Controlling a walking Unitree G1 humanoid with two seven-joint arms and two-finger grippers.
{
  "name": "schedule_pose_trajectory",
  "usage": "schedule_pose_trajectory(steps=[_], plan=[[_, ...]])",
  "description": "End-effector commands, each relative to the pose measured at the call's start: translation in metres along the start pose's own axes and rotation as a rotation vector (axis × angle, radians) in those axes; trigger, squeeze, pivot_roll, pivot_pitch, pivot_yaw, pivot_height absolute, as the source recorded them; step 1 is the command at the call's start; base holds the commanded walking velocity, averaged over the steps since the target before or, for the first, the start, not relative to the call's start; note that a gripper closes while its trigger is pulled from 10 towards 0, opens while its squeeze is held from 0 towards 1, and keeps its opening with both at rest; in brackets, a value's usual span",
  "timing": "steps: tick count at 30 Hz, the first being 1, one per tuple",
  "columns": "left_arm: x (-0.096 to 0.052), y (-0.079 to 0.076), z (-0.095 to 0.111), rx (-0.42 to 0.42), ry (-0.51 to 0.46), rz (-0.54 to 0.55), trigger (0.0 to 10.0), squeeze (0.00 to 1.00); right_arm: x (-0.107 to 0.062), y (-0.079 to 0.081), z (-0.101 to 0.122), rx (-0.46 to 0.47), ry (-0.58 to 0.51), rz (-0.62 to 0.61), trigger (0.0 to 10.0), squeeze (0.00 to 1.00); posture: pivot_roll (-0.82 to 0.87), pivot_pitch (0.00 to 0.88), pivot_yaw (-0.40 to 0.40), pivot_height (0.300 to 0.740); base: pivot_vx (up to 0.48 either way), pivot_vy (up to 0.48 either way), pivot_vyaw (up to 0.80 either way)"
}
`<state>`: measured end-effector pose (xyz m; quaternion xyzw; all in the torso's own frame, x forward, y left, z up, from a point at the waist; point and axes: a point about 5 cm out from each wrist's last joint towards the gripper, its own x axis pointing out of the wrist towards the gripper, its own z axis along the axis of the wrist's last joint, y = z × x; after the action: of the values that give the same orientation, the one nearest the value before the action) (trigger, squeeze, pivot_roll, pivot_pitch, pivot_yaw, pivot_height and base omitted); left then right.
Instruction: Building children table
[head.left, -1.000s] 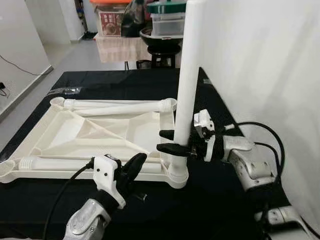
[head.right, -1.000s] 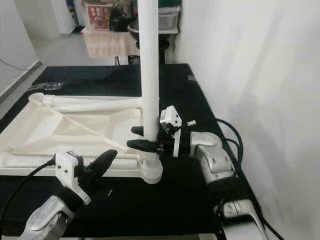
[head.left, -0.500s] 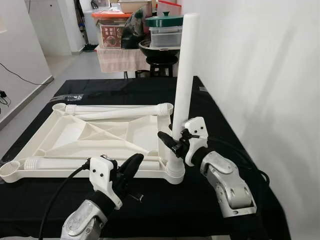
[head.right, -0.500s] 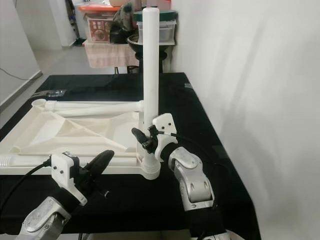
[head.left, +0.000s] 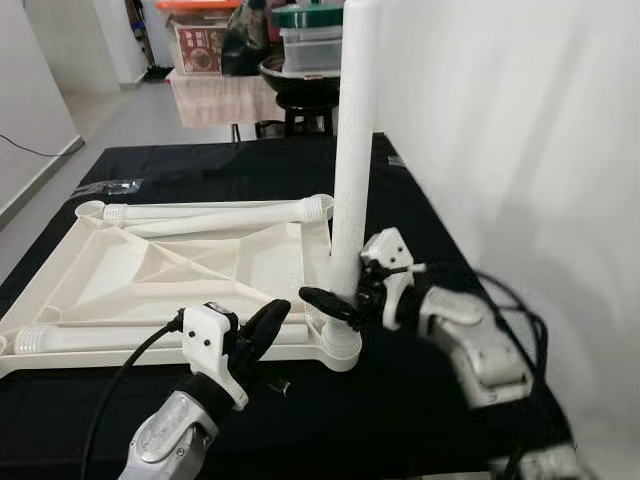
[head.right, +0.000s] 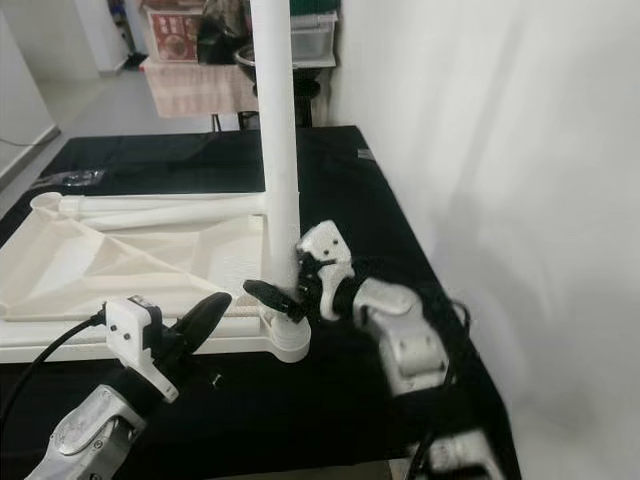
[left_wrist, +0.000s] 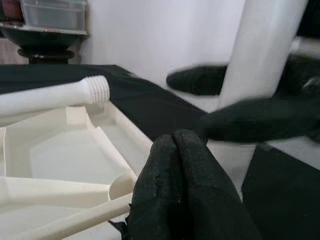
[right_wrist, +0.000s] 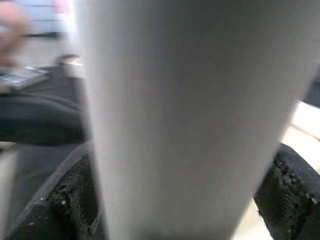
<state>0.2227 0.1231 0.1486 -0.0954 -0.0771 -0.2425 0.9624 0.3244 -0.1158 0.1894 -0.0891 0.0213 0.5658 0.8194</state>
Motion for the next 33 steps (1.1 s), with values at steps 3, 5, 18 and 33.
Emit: schedule_pose_trajectory(steps=[3,5,18,33], plan=[[0.0,0.0,-0.004,0.001,0.015,0.007,10.0,0.0,0.002,-0.006,0.007,0.007,-0.035,0.135,10.0,0.0,-0.08,0.0,-0.016,0.74,0.0,0.0,0.0],[0.0,0.0,-0.004,0.001,0.015,0.007,10.0,0.0,0.004,-0.015,0.012,0.021,-0.05,0.17,10.0,0.0,-0.08,0.0,-0.019,0.74,0.0,0.0,0.0],[0.001,-0.002,-0.006,-0.003,0.017,0.005,10.0,0.0,0.006,-0.026,0.006,0.059,-0.081,0.239,0.0,0.0,-0.07,0.0,-0.013,0.74,0.0,0.0,0.0],[-0.002,0.003,-0.002,0.002,0.014,0.009,10.0,0.0,0.014,0.03,-0.054,0.132,0.114,-0.54,0.0,0.0,-0.1,0.016,0.005,0.74,0.0,0.0,0.0]])
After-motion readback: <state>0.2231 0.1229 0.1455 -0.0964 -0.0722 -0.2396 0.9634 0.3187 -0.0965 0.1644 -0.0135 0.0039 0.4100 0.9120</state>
